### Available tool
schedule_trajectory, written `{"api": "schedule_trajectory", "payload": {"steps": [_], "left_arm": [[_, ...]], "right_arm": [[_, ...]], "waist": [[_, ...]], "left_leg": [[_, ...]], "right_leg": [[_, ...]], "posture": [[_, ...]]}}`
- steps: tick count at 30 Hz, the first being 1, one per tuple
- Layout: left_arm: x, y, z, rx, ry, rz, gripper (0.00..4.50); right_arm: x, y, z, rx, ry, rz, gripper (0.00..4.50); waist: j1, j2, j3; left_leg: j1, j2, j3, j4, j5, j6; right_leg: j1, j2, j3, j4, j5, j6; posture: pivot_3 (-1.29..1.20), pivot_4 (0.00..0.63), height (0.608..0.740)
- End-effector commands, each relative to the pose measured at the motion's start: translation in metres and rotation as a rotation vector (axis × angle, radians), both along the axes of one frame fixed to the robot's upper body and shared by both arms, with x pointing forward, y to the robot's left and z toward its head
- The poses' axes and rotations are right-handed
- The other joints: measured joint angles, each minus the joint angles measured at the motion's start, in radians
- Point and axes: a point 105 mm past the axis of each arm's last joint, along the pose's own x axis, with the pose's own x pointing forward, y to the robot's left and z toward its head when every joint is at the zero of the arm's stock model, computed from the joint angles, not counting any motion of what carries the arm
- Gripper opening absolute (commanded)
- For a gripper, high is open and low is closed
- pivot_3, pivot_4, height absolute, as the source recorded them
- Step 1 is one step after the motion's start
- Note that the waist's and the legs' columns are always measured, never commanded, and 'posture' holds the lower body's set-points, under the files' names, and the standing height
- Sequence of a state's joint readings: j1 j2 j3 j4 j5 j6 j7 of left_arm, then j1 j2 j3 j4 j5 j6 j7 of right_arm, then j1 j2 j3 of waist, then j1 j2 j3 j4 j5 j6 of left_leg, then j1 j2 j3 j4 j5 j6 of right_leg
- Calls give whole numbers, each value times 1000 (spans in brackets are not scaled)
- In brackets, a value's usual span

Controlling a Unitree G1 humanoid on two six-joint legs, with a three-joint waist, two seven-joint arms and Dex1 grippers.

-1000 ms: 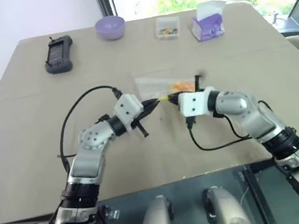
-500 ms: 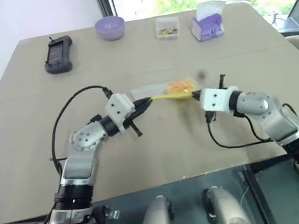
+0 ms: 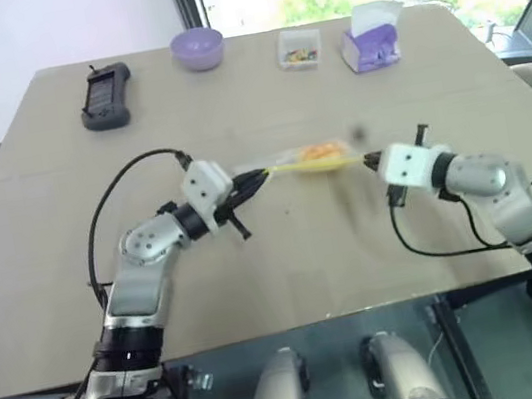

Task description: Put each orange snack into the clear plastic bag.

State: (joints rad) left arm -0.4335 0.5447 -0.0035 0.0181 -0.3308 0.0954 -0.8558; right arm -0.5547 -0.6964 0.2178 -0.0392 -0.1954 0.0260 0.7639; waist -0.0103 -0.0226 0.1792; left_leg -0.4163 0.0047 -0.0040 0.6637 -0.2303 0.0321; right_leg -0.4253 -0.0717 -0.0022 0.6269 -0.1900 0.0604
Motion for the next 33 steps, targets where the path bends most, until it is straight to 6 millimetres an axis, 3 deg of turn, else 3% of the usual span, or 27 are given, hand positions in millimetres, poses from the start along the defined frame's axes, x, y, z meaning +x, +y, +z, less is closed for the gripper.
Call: {"api": "schedule_trajectory", "payload": {"steps": [1,5,10,13,15,23,24,26,28,33], "left_arm": [[-2,9,41,-103,-18,-28,0],[10,8,50,-141,39,-46,0],[47,4,51,-53,-53,80,0],[55,3,66,-42,-181,123,0],[47,0,61,-17,-214,84,0],[-12,-12,-42,227,-17,-111,0],[-18,-11,-51,245,19,-126,327],[-26,-9,-58,230,77,-143,913],[-29,-6,-57,209,102,-138,1779],[-50,17,-48,109,219,-117,4225]], "right_arm": [[0,-15,57,41,-82,-7,52],[14,-21,76,31,-110,-19,52],[41,-35,69,33,-164,-96,52],[40,-35,68,24,-205,-89,52],[31,-34,56,22,-188,-70,52],[-23,-17,-39,89,85,-68,52],[-27,-16,-46,100,117,-69,11],[-31,-16,-52,145,164,-85,694],[-36,-20,-57,135,198,-87,1417],[-47,-44,-54,205,253,-147,4023]], "waist": [[-1,0,0],[-1,0,0],[1,0,0],[0,-1,0],[-1,-1,0],[-1,0,-1],[0,0,-1],[0,0,-1],[0,0,-1],[-1,0,-1]], "left_leg": [[0,0,0,0,0,0],[1,0,0,0,0,0],[2,-1,0,0,0,0],[0,-2,0,0,0,0],[-1,-2,1,-1,0,0],[-1,-1,5,-12,-1,1],[-1,-1,5,-11,-1,1],[0,-1,5,-10,-1,1],[1,0,5,-8,-1,1],[3,2,3,-4,-1,1]], "right_leg": [[0,0,0,0,0,0],[1,1,0,0,0,0],[3,0,-1,-2,0,0],[2,0,-1,-2,0,0],[-1,-1,0,-1,0,0],[-6,-1,4,-2,0,0],[-6,-1,4,-2,0,0],[-6,-1,5,-1,0,0],[-5,-1,5,-1,0,0],[0,0,3,0,-2,-4]], "posture": [[0,150,740],[0,150,740],[0,150,740],[0,150,740],[0,150,740],[0,150,740],[0,150,740],[0,150,740],[0,150,740],[0,150,740]]}}
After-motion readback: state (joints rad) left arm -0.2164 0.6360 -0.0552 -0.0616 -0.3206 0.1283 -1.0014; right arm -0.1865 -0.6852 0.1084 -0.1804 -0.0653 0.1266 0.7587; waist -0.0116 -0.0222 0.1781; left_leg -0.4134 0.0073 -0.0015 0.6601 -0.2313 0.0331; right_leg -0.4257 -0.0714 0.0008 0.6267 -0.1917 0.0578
